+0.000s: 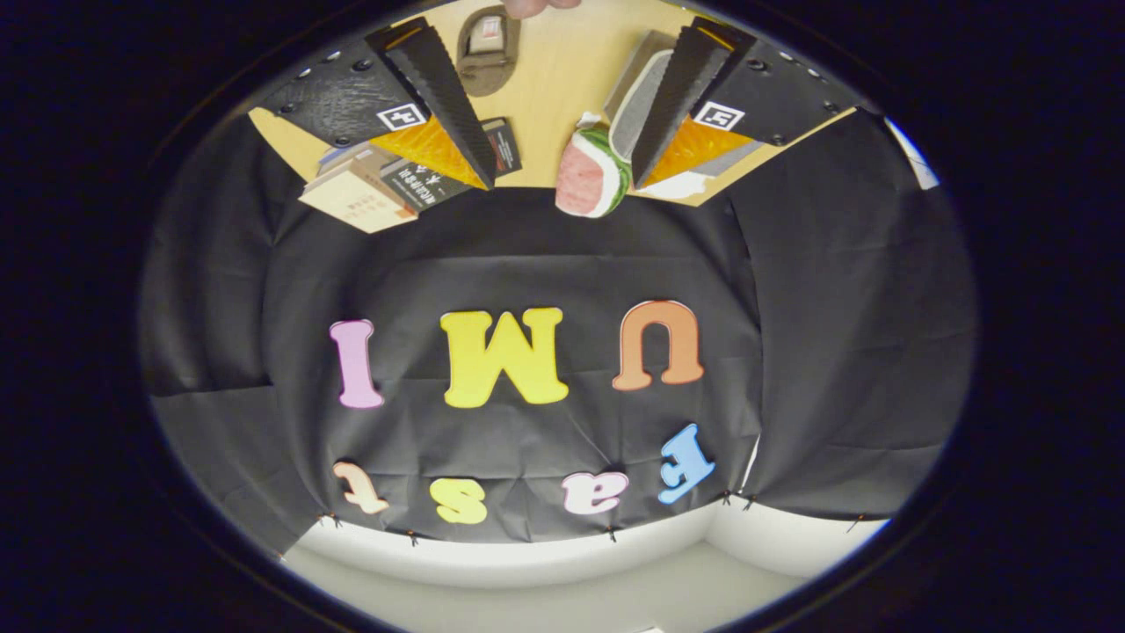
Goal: Open the storage box then place both shoes into the box .Put the left shoe in first, then the right shoe, with the right side of both shoes facing outward in a uniform manner.
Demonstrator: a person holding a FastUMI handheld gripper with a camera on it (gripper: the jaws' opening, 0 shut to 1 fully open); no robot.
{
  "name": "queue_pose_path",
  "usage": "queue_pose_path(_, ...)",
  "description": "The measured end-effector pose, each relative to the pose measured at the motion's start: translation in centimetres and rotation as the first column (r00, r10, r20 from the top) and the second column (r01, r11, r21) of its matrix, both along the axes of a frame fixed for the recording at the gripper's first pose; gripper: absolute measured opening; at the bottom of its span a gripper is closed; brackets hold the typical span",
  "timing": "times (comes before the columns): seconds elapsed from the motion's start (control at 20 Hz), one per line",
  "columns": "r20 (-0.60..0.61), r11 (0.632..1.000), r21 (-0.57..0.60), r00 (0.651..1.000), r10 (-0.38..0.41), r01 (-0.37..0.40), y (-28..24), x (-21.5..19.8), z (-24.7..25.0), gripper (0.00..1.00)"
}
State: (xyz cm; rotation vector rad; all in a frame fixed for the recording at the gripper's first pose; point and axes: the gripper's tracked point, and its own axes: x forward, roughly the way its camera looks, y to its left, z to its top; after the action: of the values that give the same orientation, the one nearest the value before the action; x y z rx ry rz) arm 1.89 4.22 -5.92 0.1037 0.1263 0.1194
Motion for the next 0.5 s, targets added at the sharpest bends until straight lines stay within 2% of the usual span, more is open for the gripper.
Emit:
queue_pose_path(0.2,-0.084,0.996,0.065,0.994,0.072,-0.066,2.9,0.9,-4.1,0.95)
queue_pose_path(0.5,-0.202,0.978,0.174,0.968,0.148,-0.113,6.5,2.2,-10.3,0.95)
